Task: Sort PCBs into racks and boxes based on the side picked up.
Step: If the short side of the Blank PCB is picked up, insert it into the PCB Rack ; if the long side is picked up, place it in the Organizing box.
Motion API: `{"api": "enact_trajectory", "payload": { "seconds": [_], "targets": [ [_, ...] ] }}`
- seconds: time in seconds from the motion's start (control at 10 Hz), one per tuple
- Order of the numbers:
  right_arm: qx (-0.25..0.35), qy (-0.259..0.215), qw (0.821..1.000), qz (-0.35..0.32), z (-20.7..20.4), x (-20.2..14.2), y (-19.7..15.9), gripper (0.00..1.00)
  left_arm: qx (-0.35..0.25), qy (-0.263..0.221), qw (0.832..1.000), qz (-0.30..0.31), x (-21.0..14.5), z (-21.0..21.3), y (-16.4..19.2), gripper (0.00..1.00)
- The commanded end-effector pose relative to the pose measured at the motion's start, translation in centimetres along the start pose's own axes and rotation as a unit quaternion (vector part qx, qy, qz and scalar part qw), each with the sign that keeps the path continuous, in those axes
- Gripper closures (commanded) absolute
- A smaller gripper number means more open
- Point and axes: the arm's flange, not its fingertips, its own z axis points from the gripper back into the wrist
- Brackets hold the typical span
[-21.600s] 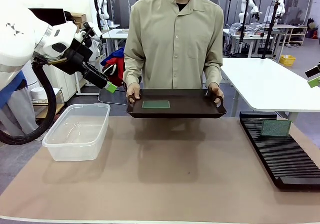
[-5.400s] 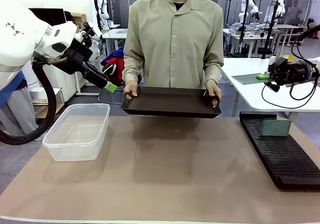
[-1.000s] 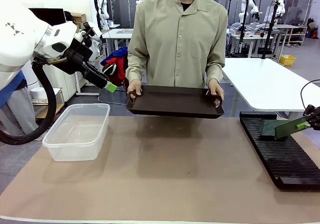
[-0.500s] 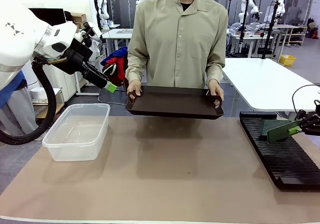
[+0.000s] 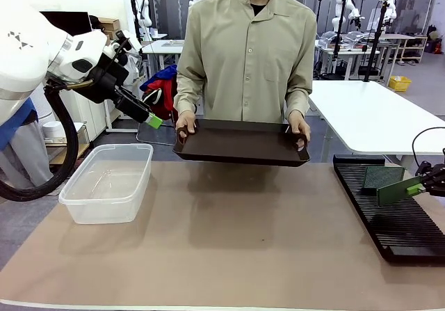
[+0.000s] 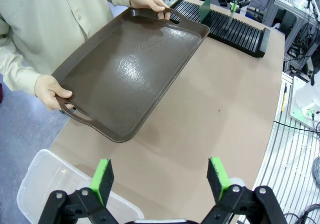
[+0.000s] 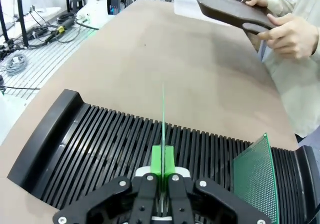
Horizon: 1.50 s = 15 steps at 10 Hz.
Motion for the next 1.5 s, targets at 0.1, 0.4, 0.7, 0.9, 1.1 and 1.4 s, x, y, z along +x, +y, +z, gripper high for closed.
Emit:
{"api": "enact_trajectory", "payload": {
  "seconds": [0.1, 0.4, 0.7, 0.9, 1.1, 1.4],
  "targets": [
    [0.001, -0.001, 1.0, 0.007, -0.4, 0.3, -0.6, 0.98, -0.002, 0.002, 1.0, -0.002, -0.2, -0.1, 0.0, 0.0],
    [-0.023, -0.006, 1.0, -0.016, -0.4, 0.5, 0.5, 0.98, -0.002, 0.002, 1.0, -0.002, -0.2, -0.1, 0.0, 0.0],
    [-0.097, -0.05, 0.993, -0.038, -1.0, 1.2, 2.8, 0.98, -0.002, 0.002, 1.0, -0.002, -0.2, -0.1, 0.0, 0.0],
    [-0.113, -0.064, 0.989, -0.067, -1.4, 0.8, 3.7, 0.98, -0.002, 0.002, 1.0, -0.002, -0.2, -0.1, 0.0, 0.0],
    [-0.105, -0.021, 0.992, -0.072, -1.3, 0.7, 3.5, 0.98, -0.002, 0.002, 1.0, -0.002, -0.2, -0.1, 0.0, 0.0],
    [-0.101, -0.058, 0.992, -0.057, -0.8, -0.1, 3.9, 0.98, -0.002, 0.002, 1.0, -0.002, -0.2, -0.1, 0.0, 0.0]
  ]
}}
